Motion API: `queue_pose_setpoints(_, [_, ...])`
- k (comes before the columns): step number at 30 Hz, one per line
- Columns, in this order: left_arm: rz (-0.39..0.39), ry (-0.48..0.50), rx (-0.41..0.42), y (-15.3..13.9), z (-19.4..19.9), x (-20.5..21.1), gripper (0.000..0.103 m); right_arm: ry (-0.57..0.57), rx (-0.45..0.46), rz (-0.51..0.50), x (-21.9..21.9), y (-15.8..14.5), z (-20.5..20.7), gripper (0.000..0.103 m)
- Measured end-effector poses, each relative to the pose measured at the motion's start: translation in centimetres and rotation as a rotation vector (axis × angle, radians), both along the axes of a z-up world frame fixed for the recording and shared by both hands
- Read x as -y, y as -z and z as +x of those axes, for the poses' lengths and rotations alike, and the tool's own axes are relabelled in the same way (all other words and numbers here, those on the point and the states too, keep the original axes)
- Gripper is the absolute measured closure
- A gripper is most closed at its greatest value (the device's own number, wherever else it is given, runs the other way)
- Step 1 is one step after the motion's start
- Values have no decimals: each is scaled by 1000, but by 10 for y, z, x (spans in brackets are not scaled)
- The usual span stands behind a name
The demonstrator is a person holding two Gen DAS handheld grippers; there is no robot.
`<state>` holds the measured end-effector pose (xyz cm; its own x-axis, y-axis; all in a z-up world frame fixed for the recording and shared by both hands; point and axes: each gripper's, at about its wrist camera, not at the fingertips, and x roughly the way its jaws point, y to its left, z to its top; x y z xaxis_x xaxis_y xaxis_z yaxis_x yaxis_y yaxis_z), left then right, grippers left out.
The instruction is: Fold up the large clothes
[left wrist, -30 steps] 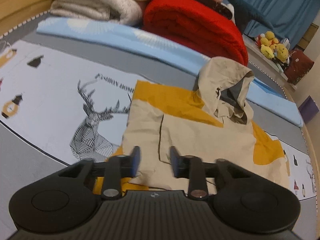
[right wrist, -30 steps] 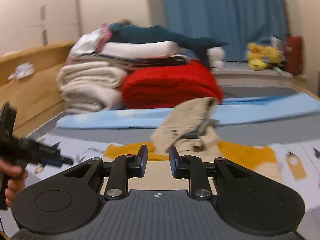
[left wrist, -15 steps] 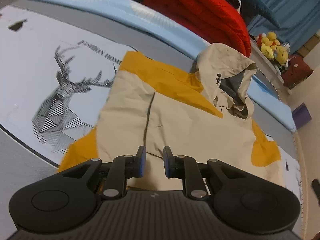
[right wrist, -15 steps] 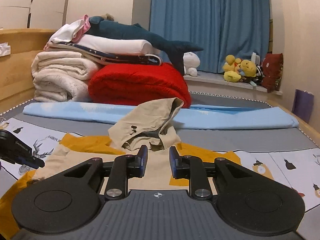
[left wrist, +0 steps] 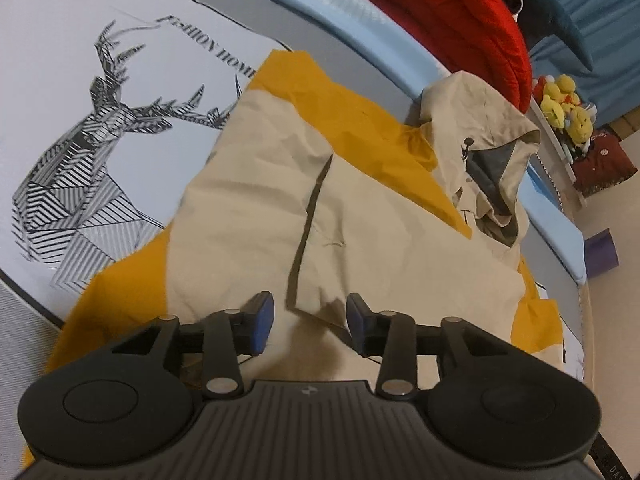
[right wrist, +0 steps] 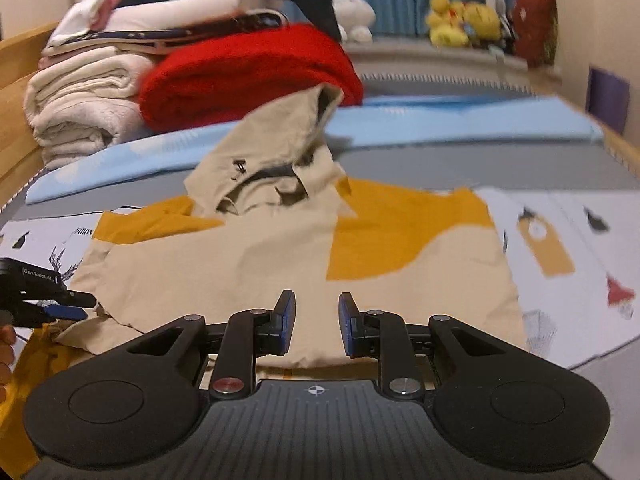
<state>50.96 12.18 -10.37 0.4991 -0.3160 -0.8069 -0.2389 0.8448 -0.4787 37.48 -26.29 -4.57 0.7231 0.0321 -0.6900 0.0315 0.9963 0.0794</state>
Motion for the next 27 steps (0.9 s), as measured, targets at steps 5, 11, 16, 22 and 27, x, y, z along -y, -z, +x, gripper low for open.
queue_pose_setpoints(5, [7,-12,-3,4,4,4,61,20,-28,26,3,6,6,78])
queue_pose_setpoints(11, [75,3,67,-17,1,11,101,54,-74,52,11,15,14,78])
queue_pose_setpoints(16, [204,-32,164,-65,-21,15,102,115,-116,121,22,22,18,78])
queue_pose_setpoints(22, [375,-56,89,-69,-32,13,98,224,-170,193,42,35,19,73])
queue_pose_setpoints(27, [421,-32,182,-76,-30,16,94,334,-210,244,66,48,18,72])
